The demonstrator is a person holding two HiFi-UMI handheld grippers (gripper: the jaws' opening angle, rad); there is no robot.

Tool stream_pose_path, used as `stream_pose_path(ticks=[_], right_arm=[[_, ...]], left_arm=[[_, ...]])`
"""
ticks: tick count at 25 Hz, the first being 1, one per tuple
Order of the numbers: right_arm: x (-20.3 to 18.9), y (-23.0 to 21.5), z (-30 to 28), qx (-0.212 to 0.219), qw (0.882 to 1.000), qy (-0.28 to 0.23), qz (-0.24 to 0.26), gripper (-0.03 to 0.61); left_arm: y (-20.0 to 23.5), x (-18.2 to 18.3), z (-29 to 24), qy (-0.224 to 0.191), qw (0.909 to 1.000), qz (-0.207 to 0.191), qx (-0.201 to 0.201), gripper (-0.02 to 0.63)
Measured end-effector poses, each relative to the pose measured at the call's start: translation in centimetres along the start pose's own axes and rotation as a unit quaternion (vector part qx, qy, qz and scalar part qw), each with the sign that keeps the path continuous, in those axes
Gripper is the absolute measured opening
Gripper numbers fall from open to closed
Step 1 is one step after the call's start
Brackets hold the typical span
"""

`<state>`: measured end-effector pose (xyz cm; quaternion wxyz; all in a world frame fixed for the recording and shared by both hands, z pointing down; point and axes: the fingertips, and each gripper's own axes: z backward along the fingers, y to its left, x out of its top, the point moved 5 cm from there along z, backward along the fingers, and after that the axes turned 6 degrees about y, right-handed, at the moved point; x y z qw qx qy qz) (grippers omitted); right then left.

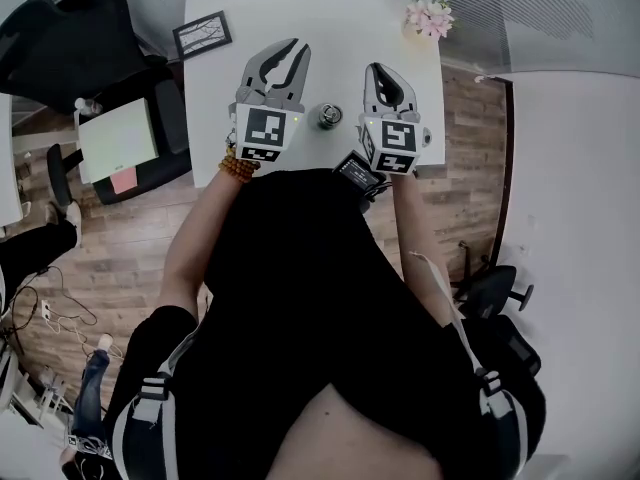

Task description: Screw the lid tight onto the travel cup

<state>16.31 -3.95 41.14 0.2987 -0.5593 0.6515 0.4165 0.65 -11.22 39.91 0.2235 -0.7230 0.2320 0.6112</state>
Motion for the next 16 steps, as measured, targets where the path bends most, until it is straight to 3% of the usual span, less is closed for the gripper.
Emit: stream_pose_path(ticks=[16], right_arm=[[-1.0, -0.3, 0.3, -0.005, 1.0, 0.012, 0.019, 0.003]], left_arm=[[0.0, -1.0, -0.1, 0.016, 0.9999, 0.004, 0.002, 0.059]])
